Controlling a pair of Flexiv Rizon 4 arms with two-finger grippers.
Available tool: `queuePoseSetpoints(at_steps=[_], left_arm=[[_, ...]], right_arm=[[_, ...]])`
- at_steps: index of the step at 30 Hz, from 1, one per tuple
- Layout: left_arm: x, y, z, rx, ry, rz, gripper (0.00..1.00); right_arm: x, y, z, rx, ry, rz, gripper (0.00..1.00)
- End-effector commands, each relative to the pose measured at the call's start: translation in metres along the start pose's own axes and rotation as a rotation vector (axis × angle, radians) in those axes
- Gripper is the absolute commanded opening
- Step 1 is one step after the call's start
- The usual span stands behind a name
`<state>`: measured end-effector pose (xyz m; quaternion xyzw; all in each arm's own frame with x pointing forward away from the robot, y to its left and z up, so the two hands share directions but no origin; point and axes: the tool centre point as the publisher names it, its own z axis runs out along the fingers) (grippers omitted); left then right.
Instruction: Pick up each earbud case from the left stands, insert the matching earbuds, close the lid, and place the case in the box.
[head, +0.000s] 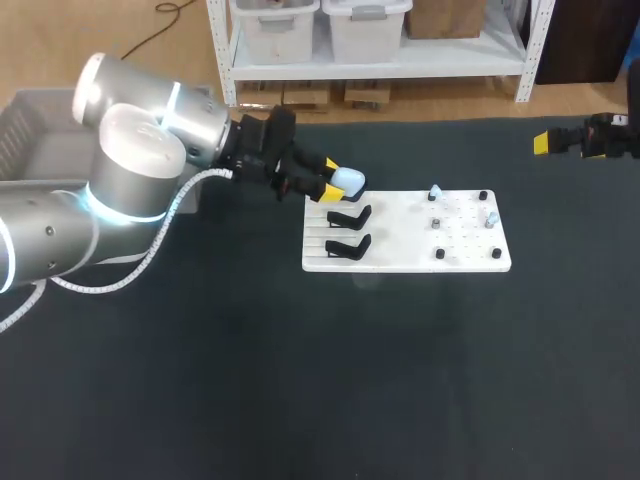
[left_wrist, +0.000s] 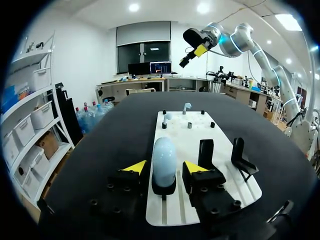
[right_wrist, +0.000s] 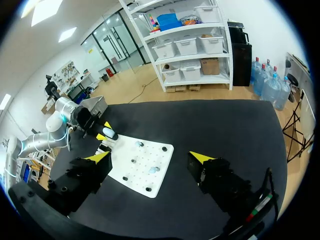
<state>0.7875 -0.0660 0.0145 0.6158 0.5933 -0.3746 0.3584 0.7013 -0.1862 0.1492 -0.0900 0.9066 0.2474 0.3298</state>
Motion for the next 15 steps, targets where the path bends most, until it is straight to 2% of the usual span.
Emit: queuePoseSetpoints(at_steps=[1, 15], left_arm=[[0.0019, 0.0013, 0.0023, -0.006, -0.002, 0.002, 0.44], [0.0000, -0.0012, 0.0037, -0.015, -0.009, 0.022, 0.40]], right_arm=[[0.0000, 0.0003, -0.0003, 0.002, 0.000, 0.000, 1.00], [0.0000, 0.0003, -0.0003, 0.002, 0.000, 0.000, 1.00]])
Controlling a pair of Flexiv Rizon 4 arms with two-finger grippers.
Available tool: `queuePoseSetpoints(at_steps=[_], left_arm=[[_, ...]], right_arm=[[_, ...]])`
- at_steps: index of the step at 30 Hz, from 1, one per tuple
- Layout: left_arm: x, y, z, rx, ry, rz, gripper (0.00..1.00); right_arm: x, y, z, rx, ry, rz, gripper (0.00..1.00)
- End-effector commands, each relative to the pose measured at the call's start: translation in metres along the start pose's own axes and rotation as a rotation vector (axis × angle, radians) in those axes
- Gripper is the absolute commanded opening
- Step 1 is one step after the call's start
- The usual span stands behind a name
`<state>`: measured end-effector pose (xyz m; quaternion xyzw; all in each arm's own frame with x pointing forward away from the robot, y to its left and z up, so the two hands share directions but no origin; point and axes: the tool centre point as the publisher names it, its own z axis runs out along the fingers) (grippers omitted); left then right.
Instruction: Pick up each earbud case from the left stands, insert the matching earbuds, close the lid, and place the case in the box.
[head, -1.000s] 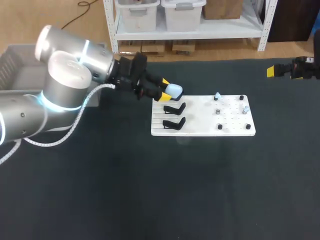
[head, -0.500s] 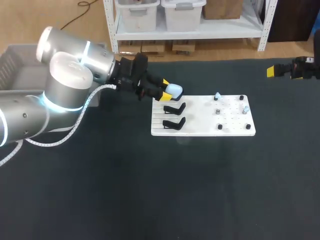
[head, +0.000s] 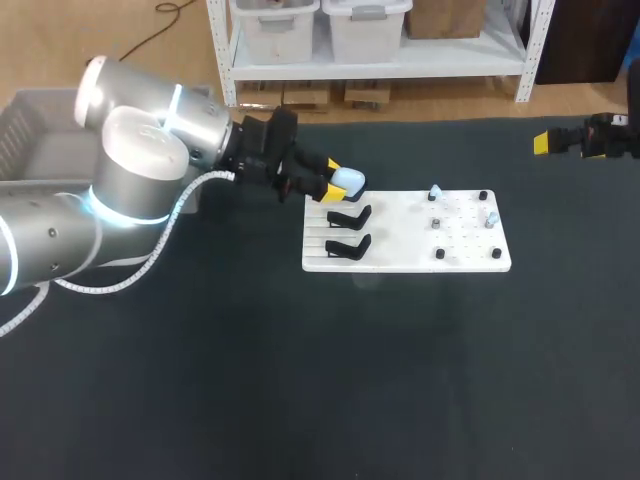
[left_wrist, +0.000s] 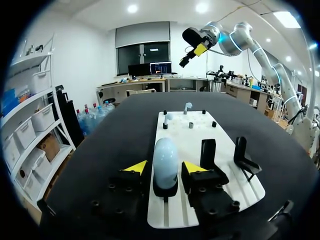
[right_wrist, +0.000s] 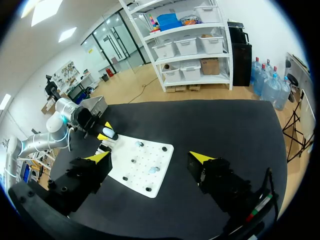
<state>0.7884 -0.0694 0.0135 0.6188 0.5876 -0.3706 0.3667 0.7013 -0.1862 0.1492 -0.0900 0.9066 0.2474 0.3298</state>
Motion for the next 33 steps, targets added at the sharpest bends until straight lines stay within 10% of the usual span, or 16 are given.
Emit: queuePoseSetpoints(at_steps=[1, 4, 15, 33], left_arm=[[0.001, -0.002, 0.001, -0.008, -0.003, 0.002, 0.34], [0.002, -0.003, 0.002, -0.013, -0.001, 0.009, 0.00], [-0.006, -0.009, -0.007, -0.027, -0.031, 0.019, 0.00], [-0.095, -0.035, -0.081, -0.113, -0.272, 0.067, 0.00]], right_arm=[[0.000, 0.000, 0.000, 0.002, 0.000, 0.000, 1.00], [0.000, 0.000, 0.000, 0.002, 0.000, 0.000, 1.00], [0.000, 0.000, 0.000, 0.002, 0.000, 0.000, 1.00], [0.000, 0.000, 0.000, 0.002, 0.000, 0.000, 1.00]])
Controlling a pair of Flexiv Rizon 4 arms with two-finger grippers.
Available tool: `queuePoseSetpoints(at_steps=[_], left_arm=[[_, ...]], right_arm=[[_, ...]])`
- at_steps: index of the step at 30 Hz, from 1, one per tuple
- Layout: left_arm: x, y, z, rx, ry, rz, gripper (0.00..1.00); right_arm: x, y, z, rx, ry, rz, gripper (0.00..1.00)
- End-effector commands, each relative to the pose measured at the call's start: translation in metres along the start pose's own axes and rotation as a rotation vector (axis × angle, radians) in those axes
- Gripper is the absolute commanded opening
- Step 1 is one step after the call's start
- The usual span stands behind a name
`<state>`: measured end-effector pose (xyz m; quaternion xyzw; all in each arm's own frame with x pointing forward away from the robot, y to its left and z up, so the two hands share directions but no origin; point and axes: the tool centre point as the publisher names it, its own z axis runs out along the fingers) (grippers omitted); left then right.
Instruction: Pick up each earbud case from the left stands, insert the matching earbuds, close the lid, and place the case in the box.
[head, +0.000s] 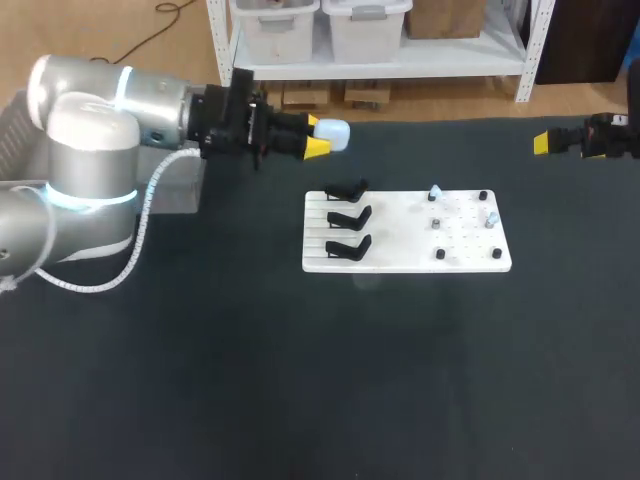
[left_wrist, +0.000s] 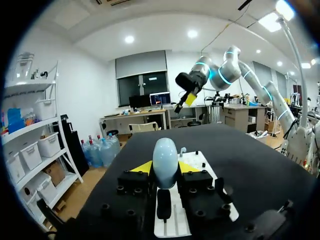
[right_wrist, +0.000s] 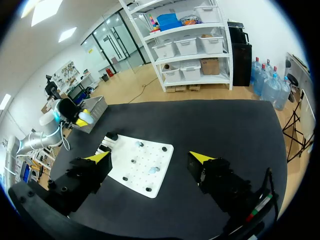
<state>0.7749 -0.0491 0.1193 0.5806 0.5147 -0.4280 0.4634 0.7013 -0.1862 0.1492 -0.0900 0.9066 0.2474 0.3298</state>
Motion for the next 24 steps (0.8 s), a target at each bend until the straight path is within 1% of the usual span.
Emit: queuePoseSetpoints(at_steps=[1, 7, 10, 12, 24], left_arm=[[-0.018, -0.024, -0.013, -0.088, -0.009, 0.003, 0.00], [-0.032, -0.036, -0.015, -0.103, -0.037, -0.026, 0.00], [-0.037, -0.041, -0.017, -0.089, -0.039, -0.068, 0.00], [-0.041, -0.045, -0.019, -0.054, -0.035, -0.116, 0.00], [-0.041, -0.045, -0.019, -0.054, -0.035, -0.116, 0.00]], right_arm=[[0.000, 0.000, 0.000, 0.002, 0.000, 0.000, 1.00], [0.000, 0.000, 0.000, 0.002, 0.000, 0.000, 1.00], [0.000, 0.000, 0.000, 0.002, 0.000, 0.000, 1.00], [0.000, 0.000, 0.000, 0.002, 0.000, 0.000, 1.00], [0.000, 0.000, 0.000, 0.002, 0.000, 0.000, 1.00]])
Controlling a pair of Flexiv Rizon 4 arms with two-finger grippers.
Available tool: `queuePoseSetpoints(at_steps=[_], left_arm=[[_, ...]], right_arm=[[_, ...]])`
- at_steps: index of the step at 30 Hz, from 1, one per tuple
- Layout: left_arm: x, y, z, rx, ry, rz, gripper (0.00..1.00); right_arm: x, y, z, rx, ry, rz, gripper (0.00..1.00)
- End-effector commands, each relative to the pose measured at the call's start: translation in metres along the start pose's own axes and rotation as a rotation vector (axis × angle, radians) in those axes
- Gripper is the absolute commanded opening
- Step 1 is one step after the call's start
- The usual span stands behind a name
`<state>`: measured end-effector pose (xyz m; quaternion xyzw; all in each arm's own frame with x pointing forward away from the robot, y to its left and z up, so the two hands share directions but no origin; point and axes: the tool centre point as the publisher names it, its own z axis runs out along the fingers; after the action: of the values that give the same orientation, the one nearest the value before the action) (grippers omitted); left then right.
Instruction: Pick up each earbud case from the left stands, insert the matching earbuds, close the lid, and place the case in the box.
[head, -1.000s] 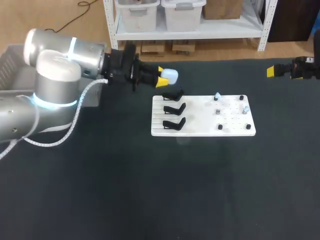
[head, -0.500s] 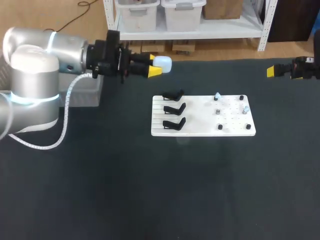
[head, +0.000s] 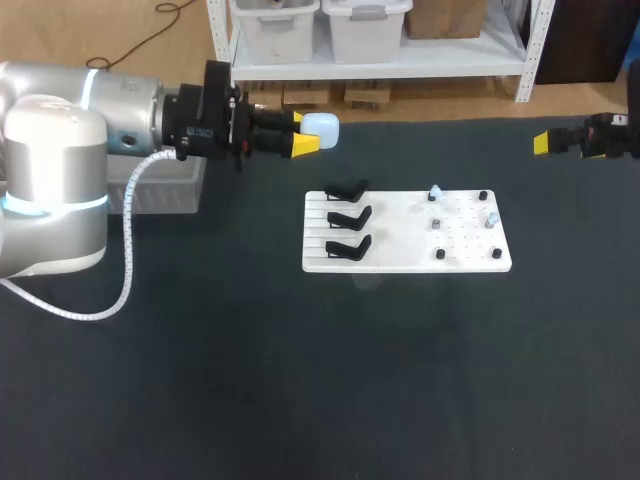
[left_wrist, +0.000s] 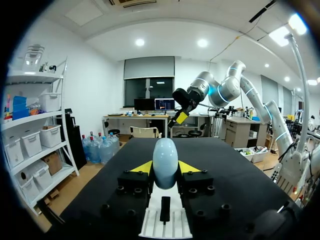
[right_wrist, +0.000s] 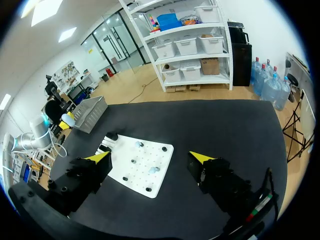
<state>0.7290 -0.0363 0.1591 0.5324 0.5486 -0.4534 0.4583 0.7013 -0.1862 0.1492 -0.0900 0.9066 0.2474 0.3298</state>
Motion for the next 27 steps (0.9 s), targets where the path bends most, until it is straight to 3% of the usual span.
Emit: queuePoseSetpoints(at_steps=[1, 9, 15, 27], left_arm=[[0.000, -0.002, 0.000, -0.013, -0.002, 0.001, 0.00], [-0.001, -0.006, 0.000, -0.014, -0.016, -0.003, 0.00], [-0.003, -0.014, 0.004, -0.022, -0.071, 0.001, 0.00], [-0.002, -0.019, 0.007, 0.020, -0.104, -0.001, 0.00]], right_arm=[[0.000, 0.000, 0.000, 0.002, 0.000, 0.000, 1.00], [0.000, 0.000, 0.000, 0.002, 0.000, 0.000, 1.00], [0.001, 0.040, 0.004, 0.040, 0.056, -0.125, 1.00], [0.012, 0.110, 0.011, 0.019, 0.122, -0.263, 1.00]])
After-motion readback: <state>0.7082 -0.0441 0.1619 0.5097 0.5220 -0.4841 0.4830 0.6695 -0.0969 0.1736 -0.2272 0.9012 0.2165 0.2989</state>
